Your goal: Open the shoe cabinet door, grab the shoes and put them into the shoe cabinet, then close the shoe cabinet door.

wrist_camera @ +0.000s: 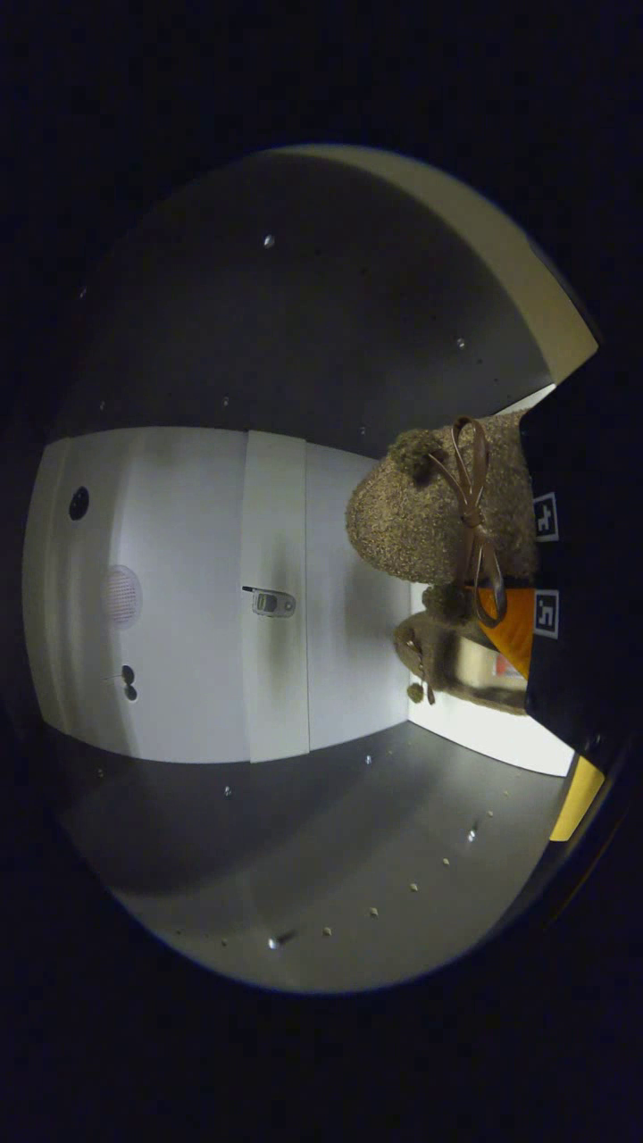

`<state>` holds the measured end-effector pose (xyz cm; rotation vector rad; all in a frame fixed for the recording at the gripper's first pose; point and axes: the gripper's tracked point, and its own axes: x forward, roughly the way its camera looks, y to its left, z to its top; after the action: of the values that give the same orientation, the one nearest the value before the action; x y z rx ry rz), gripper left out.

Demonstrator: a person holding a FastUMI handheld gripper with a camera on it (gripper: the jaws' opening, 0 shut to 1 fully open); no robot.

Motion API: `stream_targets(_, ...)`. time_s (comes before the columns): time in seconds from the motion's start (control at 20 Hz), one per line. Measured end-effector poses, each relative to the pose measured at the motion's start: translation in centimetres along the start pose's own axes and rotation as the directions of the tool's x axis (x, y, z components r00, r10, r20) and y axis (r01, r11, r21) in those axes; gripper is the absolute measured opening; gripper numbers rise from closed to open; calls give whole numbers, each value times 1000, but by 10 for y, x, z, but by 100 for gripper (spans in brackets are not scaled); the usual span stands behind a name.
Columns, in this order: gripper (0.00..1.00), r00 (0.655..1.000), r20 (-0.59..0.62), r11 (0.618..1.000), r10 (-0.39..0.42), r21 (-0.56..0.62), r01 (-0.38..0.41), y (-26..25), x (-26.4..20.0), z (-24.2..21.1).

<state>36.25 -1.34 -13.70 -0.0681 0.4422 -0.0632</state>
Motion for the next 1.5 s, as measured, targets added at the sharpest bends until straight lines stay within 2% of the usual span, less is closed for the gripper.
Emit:
stream_targets(0.15, 4, 1000, 9, 999, 25, 21, -25, 7, 37, 7)
stream_targets(0.3, 4, 999, -29, 997, 19, 71, -17, 2, 72, -4)
stream_targets(0.55, 5, 987, -158, 995, 16, 102, 1, -9, 113, -45)
stream_targets(0.7, 5, 987, -162, 995, 2, 101, 14, -11, 122, -49)
stream_targets(0.85, 12, 976, -217, 997, 6, 78, 11, -13, 124, -66)
stream_targets(0.95, 12, 980, -198, 998, -5, 57, 17, -13, 120, -61)
stream_targets(1.2, 53, 980, -199, 999, -17, 39, 25, -10, 103, -71)
stream_targets(1.45, 96, 996, -86, 998, -35, 53, 40, -13, 54, -48)
stream_targets(1.5, 97, 997, -66, 998, -44, 45, 47, -15, 43, -43)
